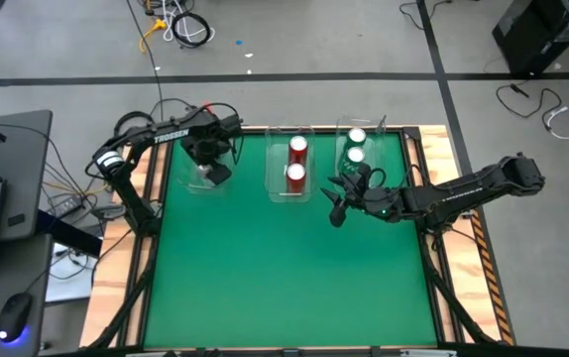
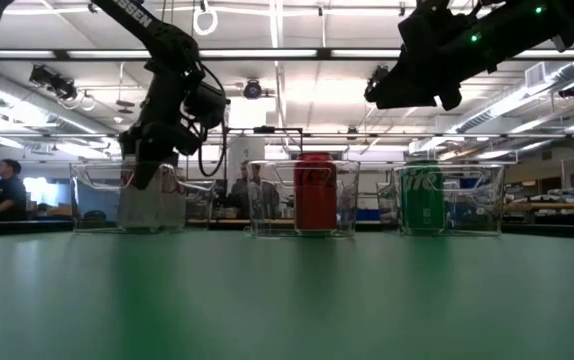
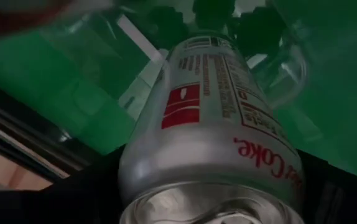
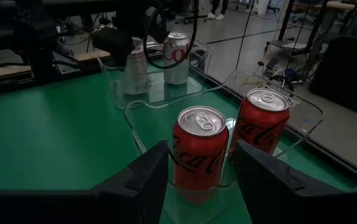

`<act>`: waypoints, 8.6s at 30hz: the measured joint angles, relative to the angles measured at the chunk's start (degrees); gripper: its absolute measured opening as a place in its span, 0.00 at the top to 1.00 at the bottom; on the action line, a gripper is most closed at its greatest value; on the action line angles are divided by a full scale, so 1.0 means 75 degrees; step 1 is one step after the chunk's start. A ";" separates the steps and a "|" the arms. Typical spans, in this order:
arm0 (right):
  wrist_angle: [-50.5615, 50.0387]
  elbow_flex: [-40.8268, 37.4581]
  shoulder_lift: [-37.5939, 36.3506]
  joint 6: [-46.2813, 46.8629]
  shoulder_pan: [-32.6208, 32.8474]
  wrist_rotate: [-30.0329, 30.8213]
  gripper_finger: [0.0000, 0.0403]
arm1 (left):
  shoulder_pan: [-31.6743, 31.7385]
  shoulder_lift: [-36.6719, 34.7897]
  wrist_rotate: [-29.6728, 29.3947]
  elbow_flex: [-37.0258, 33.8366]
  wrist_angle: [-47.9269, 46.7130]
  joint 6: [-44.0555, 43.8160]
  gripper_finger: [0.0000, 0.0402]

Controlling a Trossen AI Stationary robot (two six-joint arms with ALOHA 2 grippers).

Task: Sort soda cans
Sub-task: Put the red-silver soda can into the left transparent bin

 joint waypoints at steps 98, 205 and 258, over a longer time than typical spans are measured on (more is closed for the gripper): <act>-0.0519 -0.0003 0.0000 0.0283 0.0000 -0.0237 0.53 | 0.0101 0.0370 -0.1469 0.2157 0.0329 0.0201 0.26; -0.0516 -0.0003 0.0000 0.0195 -0.0009 -0.0589 0.48 | -0.0323 0.0637 -0.0557 0.0395 0.0066 -0.0140 0.66; -0.0570 -0.0003 0.0000 0.0219 -0.0009 -0.0941 0.44 | 0.0332 0.0548 -0.0754 -0.0884 0.1308 0.0764 0.27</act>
